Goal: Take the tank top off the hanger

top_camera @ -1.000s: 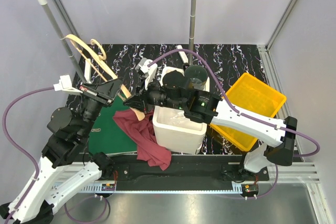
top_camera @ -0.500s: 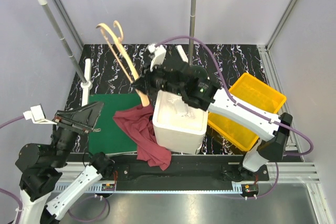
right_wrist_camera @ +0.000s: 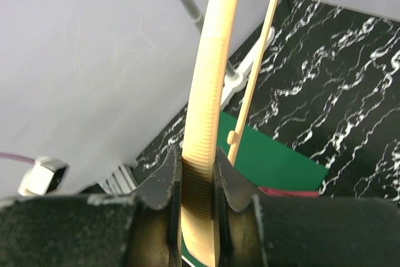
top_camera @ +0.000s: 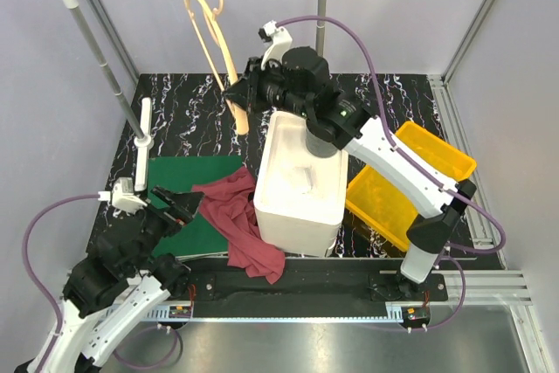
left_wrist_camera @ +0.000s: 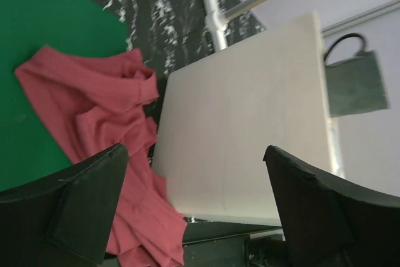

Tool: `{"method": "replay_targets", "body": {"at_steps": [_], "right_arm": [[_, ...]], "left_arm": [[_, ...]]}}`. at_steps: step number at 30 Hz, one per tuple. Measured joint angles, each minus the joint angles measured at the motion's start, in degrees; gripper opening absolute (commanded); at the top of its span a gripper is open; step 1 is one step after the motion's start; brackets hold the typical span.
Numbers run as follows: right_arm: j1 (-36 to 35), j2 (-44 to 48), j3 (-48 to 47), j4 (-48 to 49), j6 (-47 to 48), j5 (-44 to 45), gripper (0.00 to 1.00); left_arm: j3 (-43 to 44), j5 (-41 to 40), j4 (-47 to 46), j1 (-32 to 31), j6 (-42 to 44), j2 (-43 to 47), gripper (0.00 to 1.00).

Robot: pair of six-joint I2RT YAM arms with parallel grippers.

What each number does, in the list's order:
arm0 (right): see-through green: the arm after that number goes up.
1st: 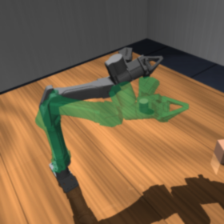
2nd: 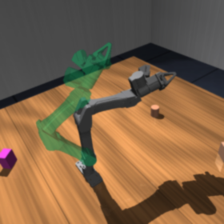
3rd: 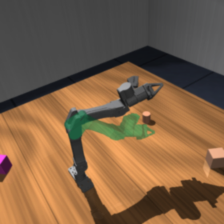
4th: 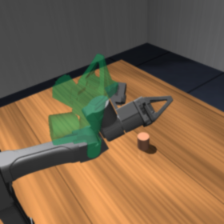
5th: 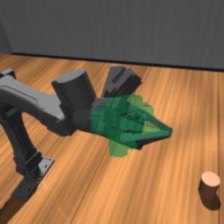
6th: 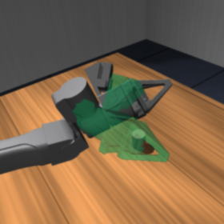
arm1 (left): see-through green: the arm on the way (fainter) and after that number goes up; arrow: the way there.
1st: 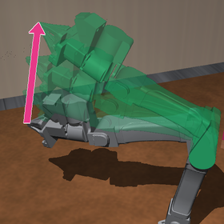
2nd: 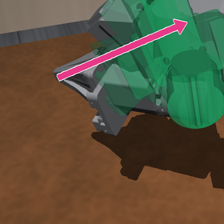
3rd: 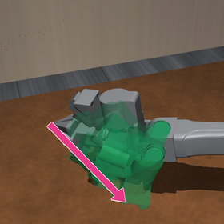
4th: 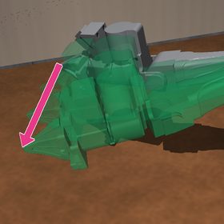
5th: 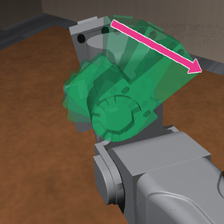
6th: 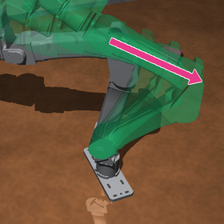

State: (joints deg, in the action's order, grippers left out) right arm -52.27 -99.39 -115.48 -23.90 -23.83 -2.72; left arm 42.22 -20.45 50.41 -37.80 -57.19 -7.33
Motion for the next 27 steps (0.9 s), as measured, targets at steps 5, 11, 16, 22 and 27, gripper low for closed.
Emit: {"method": "replay_targets", "body": {"at_steps": [5,11,16,22,27], "right_arm": [[3.0,-3.6,-7.2,-2.4,-0.7,-0.7,0.00],[6.4,-8.8,-13.5,-5.2,-2.7,-3.0,0.00],[7.7,-11.3,-14.6,-6.5,-3.7,-5.0,0.00],[8.9,-12.8,-15.1,-8.1,-5.2,-7.4,0.00],[9.0,-12.2,-14.9,-8.5,-5.2,-9.2,0.00]], "left_arm": [[-1.7,0.0,2.6,0.0,-3.8,-4.0,0.99],[-2.8,0.1,4.1,0.0,-8.1,-10.8,0.99],[-4.8,0.2,4.5,0.0,-11.7,-14.0,0.99],[-7.3,0.1,5.4,0.0,-14.8,-15.0,0.99],[-8.1,0.0,5.7,0.0,-15.4,-14.9,0.99]]}}
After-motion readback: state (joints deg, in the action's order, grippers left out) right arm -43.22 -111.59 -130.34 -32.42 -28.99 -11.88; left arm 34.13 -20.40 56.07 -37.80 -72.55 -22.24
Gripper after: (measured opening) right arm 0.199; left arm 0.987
